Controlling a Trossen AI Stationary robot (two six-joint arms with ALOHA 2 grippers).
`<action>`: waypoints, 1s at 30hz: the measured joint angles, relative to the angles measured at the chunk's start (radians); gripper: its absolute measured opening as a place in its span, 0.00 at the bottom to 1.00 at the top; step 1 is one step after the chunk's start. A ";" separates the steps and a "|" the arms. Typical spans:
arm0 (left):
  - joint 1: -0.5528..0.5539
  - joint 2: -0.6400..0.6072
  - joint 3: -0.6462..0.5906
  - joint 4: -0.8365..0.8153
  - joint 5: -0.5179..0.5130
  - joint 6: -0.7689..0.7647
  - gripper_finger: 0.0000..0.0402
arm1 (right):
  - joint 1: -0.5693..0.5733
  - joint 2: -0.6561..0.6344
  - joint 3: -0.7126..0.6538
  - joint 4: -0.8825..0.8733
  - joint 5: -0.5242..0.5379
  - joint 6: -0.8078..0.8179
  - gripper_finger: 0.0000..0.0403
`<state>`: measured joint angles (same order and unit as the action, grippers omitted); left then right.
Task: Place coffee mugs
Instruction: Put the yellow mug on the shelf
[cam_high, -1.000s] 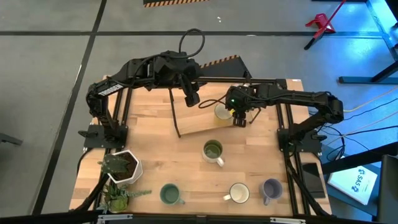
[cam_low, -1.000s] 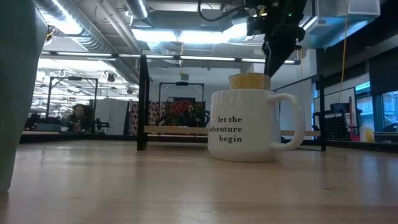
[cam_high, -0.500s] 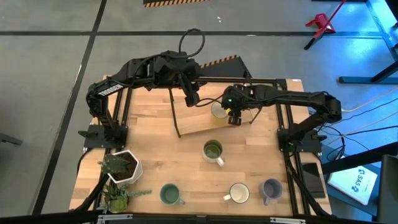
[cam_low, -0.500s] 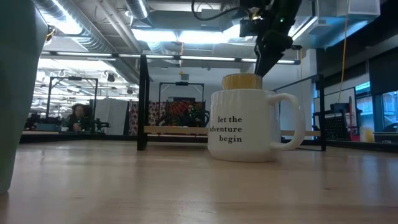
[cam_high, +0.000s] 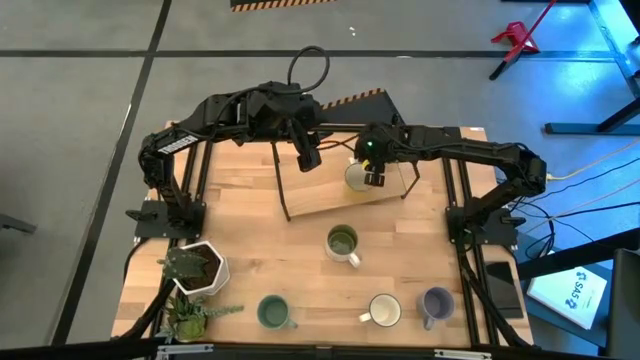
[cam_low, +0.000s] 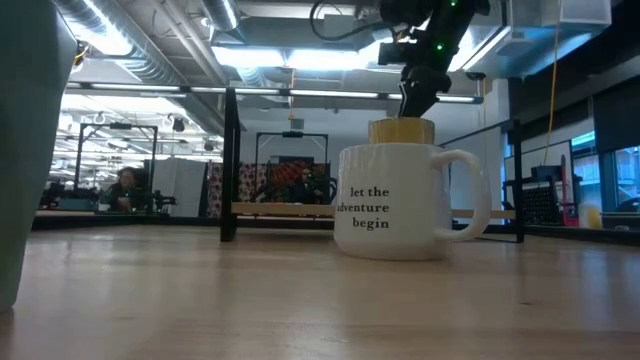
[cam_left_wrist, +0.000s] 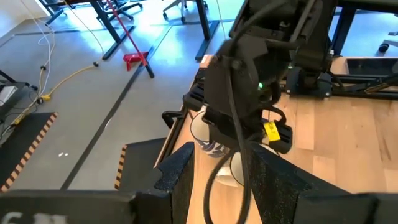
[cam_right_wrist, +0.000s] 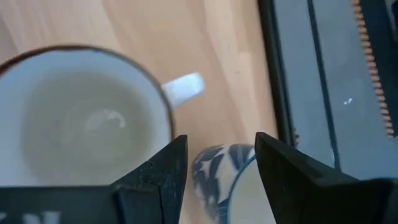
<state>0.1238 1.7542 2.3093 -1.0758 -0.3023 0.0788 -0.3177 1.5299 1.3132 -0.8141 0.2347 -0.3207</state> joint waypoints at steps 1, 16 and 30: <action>0.000 0.000 0.000 -0.003 0.000 0.000 0.35 | -0.005 0.000 0.000 0.006 -0.010 -0.003 0.43; -0.009 -0.018 -0.001 -0.017 0.039 0.002 0.35 | 0.113 -0.095 0.082 -0.100 -0.217 -0.164 0.40; -0.009 -0.029 -0.001 -0.042 0.031 0.001 0.35 | 0.319 -0.083 -0.011 -0.120 -0.038 -0.142 0.24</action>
<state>0.1146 1.7252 2.3085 -1.1175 -0.2710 0.0796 0.0010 1.4471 1.3019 -0.9340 0.1971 -0.4626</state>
